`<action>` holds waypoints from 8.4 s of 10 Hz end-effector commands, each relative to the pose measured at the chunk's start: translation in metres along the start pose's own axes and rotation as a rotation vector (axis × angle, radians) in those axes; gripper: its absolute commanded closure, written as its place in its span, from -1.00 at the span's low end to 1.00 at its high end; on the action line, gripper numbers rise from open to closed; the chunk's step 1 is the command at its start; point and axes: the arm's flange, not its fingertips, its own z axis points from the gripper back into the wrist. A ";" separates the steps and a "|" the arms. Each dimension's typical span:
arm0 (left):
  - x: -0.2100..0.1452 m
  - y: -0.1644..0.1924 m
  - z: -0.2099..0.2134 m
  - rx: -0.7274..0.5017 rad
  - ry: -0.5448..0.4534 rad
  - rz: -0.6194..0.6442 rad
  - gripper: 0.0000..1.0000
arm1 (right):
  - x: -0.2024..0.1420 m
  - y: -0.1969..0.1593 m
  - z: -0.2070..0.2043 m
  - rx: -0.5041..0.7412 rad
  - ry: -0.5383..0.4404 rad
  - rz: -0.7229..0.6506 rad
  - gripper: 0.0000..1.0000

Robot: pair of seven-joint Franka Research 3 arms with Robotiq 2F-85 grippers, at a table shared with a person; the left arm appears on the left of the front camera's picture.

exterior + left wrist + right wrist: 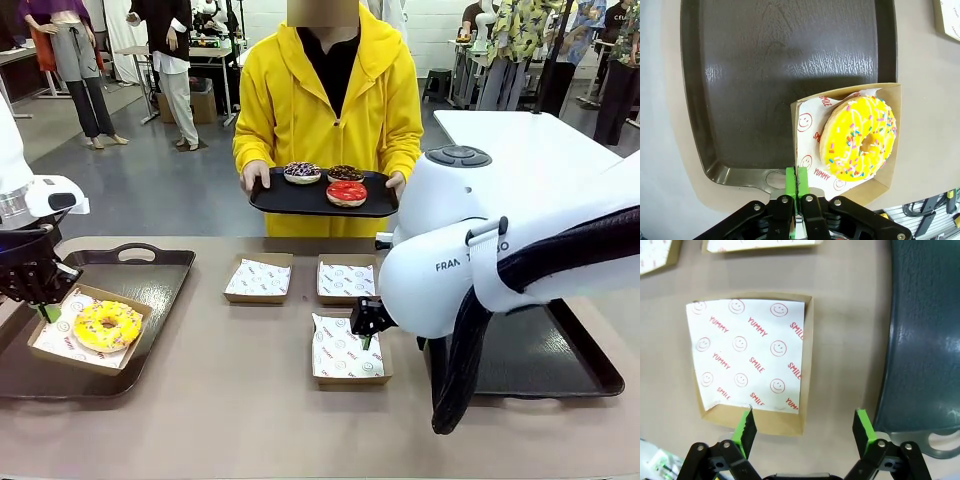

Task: Individually package the donuts and arrange them on the tray.
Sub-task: Place the picked Paper togo box on the Handle tray while simultaneously picking up another Paper togo box from the table with the other hand.

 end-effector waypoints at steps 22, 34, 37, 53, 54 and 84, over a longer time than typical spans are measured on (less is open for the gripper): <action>0.014 0.002 -0.036 0.012 0.032 0.020 -1.00 | 0.005 0.009 -0.041 -0.057 -0.035 -0.060 1.00; -0.027 0.169 0.042 -1.105 -0.058 0.094 -1.00 | 0.068 0.025 0.133 -0.027 -0.146 -0.104 1.00; -0.041 0.213 0.015 -1.268 -0.057 0.197 -1.00 | 0.114 0.034 0.156 0.014 -0.130 -0.106 1.00; -0.053 0.233 -0.008 -1.279 -0.077 0.200 -1.00 | 0.157 0.028 0.126 0.028 -0.079 -0.145 1.00; -0.053 0.233 -0.008 -1.279 -0.077 0.200 -1.00 | 0.157 0.028 0.126 0.028 -0.079 -0.145 1.00; 0.157 -0.057 0.070 -0.471 -0.030 -0.065 -1.00 | 0.039 -0.180 0.088 0.040 0.059 -0.118 0.97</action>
